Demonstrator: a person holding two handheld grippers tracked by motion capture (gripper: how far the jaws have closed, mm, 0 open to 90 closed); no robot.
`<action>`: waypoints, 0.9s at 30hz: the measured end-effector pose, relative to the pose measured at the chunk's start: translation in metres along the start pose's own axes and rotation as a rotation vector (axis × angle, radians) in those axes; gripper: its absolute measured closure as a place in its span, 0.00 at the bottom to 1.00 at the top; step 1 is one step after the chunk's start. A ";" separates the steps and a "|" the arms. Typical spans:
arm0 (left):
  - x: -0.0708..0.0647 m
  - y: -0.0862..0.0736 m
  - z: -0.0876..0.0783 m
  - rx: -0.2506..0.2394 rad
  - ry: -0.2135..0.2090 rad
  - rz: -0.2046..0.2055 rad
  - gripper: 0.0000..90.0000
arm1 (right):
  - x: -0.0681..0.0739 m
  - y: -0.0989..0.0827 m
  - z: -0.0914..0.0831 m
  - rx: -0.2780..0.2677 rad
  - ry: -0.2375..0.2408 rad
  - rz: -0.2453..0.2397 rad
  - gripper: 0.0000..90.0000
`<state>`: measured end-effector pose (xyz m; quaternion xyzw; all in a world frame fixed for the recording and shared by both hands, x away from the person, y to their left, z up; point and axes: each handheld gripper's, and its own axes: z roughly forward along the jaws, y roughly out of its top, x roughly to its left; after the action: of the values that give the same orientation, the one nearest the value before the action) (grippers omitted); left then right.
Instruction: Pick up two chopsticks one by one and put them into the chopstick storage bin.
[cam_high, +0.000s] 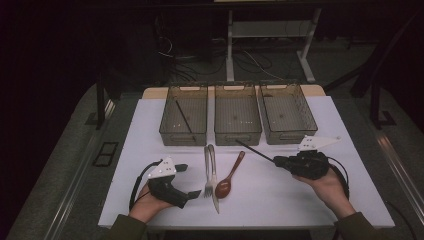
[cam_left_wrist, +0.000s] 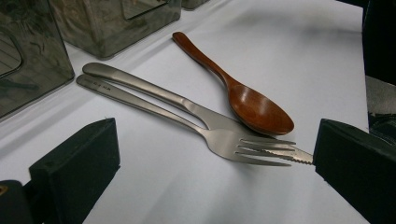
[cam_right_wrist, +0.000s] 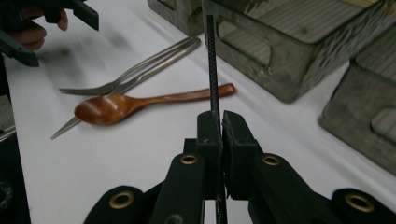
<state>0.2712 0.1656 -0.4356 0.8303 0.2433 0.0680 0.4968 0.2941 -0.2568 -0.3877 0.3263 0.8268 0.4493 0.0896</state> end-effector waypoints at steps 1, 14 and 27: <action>0.000 0.000 0.000 0.000 0.000 0.001 0.00 | 0.000 0.003 0.001 -0.004 0.003 -0.004 0.95; 0.000 0.000 0.001 0.004 -0.003 0.006 0.00 | -0.002 0.042 0.024 -0.048 0.016 -0.028 0.95; 0.000 0.000 0.000 0.003 -0.002 0.002 0.00 | -0.004 0.081 0.060 -0.043 0.002 -0.029 0.95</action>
<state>0.2715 0.1655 -0.4360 0.8314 0.2419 0.0673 0.4958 0.3608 -0.1875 -0.3585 0.3118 0.8216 0.4662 0.1021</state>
